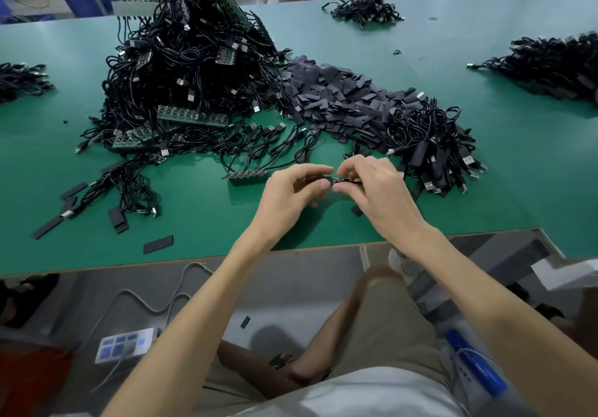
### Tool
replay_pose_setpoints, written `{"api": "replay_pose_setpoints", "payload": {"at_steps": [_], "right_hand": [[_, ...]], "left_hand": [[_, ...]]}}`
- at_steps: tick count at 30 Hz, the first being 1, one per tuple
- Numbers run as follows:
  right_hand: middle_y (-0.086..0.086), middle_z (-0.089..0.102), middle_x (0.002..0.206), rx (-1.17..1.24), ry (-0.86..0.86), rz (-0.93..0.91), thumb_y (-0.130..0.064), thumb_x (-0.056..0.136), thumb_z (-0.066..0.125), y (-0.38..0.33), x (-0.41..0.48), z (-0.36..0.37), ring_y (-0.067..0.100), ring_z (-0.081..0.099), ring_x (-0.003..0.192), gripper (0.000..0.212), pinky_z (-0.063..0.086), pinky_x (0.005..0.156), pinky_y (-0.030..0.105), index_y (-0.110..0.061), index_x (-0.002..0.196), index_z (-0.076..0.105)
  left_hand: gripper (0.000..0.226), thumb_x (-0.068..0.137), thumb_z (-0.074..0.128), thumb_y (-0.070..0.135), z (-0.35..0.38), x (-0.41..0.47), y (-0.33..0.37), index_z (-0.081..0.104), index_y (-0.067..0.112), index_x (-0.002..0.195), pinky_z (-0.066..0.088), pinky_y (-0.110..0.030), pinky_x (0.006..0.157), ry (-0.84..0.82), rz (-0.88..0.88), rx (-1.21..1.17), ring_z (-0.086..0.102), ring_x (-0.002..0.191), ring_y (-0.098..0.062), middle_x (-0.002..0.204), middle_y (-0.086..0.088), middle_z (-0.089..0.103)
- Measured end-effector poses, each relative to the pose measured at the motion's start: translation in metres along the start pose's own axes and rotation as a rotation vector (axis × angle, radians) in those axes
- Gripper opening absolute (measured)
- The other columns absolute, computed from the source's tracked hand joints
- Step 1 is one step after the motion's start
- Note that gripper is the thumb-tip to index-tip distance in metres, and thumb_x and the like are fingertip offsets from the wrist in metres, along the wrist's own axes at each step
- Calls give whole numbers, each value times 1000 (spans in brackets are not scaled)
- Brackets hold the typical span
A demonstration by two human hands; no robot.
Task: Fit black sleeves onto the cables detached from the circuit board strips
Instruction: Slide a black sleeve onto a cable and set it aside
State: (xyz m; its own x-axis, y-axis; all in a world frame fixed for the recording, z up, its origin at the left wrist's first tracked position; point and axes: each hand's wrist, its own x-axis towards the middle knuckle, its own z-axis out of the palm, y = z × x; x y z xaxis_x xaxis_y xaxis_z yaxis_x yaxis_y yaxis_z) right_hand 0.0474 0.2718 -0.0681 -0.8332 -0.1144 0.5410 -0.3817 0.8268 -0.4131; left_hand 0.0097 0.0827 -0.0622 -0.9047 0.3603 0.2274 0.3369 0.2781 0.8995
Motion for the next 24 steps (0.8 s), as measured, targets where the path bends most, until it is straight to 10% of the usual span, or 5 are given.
{"api": "replay_pose_setpoints", "payload": {"at_steps": [7, 14, 24], "right_hand": [[-7, 68, 101, 172, -65, 59, -17, 96, 69, 7, 4, -1, 14, 57, 93, 15, 35, 89, 8, -17, 111, 70], [-8, 73, 92, 269, -59, 133, -20, 93, 73, 10, 9, -3, 10, 65, 88, 10, 50, 89, 34, -17, 103, 76], [-11, 73, 82, 348, -110, 156, -14, 91, 75, 9, 8, -7, -1, 66, 80, 5, 44, 75, 9, -13, 96, 76]], "left_hand": [[16, 96, 67, 8, 3, 0, -2, 76, 10, 109, 49, -25, 60, 68, 22, 57, 55, 54, -7, 71, 3, 69], [15, 95, 66, 3, 5, -1, -1, 76, 11, 104, 47, -24, 58, 96, 29, 18, 55, 56, -9, 72, 0, 65], [18, 96, 66, 8, 8, -1, -3, 75, 6, 112, 53, -35, 67, 80, 166, 223, 61, 67, -17, 85, -7, 64]]}}
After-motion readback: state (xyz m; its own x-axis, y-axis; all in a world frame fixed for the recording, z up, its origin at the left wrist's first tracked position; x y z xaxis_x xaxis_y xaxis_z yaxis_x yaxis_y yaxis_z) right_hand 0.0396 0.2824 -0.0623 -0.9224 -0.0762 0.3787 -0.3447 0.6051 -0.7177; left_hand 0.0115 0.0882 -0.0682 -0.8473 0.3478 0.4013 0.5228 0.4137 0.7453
